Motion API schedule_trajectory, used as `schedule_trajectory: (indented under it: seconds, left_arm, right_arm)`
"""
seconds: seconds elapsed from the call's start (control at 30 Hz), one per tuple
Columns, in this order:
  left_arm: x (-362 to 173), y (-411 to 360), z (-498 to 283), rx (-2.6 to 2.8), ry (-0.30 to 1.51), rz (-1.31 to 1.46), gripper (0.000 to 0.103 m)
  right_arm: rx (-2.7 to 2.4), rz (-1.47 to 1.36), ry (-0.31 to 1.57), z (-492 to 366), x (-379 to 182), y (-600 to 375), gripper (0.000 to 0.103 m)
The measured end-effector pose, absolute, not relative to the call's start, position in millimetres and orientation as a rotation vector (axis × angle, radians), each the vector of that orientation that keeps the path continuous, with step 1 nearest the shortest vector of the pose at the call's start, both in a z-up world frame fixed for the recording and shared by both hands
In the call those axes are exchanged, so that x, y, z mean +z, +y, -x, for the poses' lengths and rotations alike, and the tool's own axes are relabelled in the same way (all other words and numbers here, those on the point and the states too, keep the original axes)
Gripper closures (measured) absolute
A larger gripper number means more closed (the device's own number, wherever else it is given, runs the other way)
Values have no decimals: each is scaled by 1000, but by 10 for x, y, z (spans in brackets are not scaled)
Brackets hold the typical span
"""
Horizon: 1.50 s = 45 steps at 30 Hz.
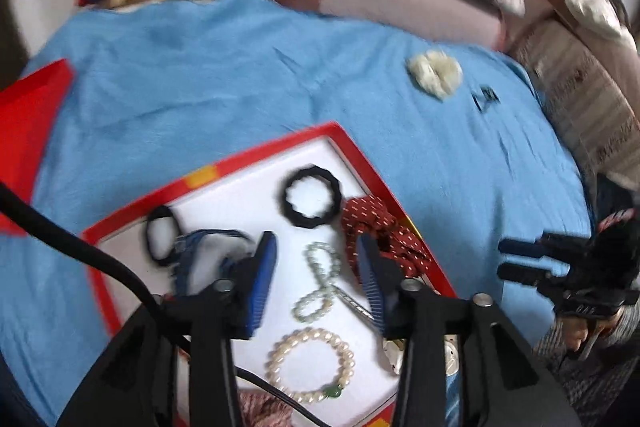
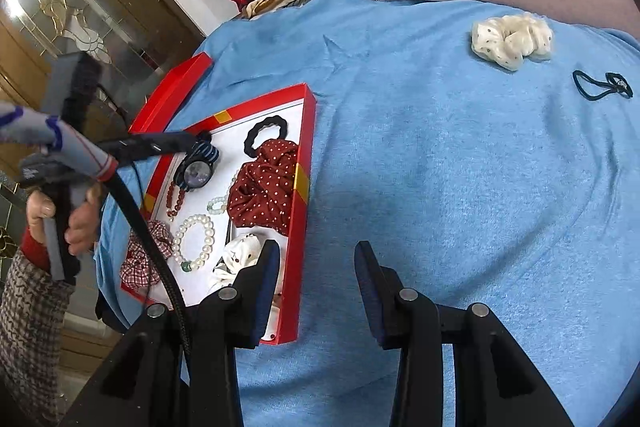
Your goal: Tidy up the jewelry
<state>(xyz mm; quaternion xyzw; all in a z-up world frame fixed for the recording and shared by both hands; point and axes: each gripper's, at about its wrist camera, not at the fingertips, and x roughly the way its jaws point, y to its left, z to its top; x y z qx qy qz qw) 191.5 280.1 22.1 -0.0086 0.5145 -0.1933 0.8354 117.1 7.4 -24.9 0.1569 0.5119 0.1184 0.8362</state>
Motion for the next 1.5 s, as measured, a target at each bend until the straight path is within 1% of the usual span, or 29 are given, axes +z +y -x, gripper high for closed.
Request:
schedule_trajectory:
  seconds: [0.1, 0.13, 0.17, 0.2, 0.23, 0.27, 0.37, 0.43, 0.5, 0.53, 0.57, 0.63, 0.67, 0.77, 0.93, 1.0, 1.5]
  left_arm:
    - [404, 2938, -1712, -293, 1022, 51, 58]
    - [471, 2965, -1605, -235, 989, 52, 52]
    - [536, 2984, -1469, -155, 951, 46, 43]
    - [589, 2993, -1332, -69, 913, 39, 38]
    - [627, 2998, -1205, -15, 883, 36, 31]
    - [662, 2998, -1057, 25, 855, 43, 30]
    - [685, 2955, -642, 128, 818, 83, 29]
    - [672, 2874, -406, 181, 801, 91, 29]
    - [662, 2807, -206, 227, 787, 109, 22]
    - [665, 2773, -119, 235, 781, 125, 16]
    - [674, 2751, -43, 243, 774, 141, 14]
    - [700, 2713, 110, 280, 758, 163, 14]
    - [710, 2687, 170, 299, 747, 165, 13]
    - [736, 2601, 336, 345, 722, 156, 11]
    - [732, 2483, 621, 419, 672, 147, 11]
    - [694, 2450, 698, 454, 655, 140, 7]
    - [378, 2260, 686, 417, 797, 131, 6]
  right_arm:
    - [260, -297, 1086, -1118, -237, 131, 60]
    - [261, -280, 1085, -1096, -226, 164, 58]
    - [258, -257, 1081, -1071, -212, 206, 57]
    - [256, -237, 1076, -1049, -201, 241, 54]
    - [252, -209, 1069, -1016, -183, 296, 53]
    - [250, -190, 1065, -992, -173, 335, 53]
    - [237, -106, 1042, -887, -126, 488, 51]
    - [215, -60, 1028, -831, -115, 550, 48]
    - [181, -9, 1006, -755, -87, 623, 48]
    - [164, 11, 994, -709, -66, 651, 46]
    - [147, 28, 976, -645, -37, 686, 44]
    - [131, 37, 958, -576, 2, 731, 36]
    - [129, 39, 950, -533, 20, 756, 35]
    - [132, 57, 946, -436, 45, 829, 34]
    - [103, 70, 960, -311, 22, 863, 34]
    - [88, 74, 966, -267, 1, 856, 33]
    - [28, 77, 999, -159, -107, 743, 30]
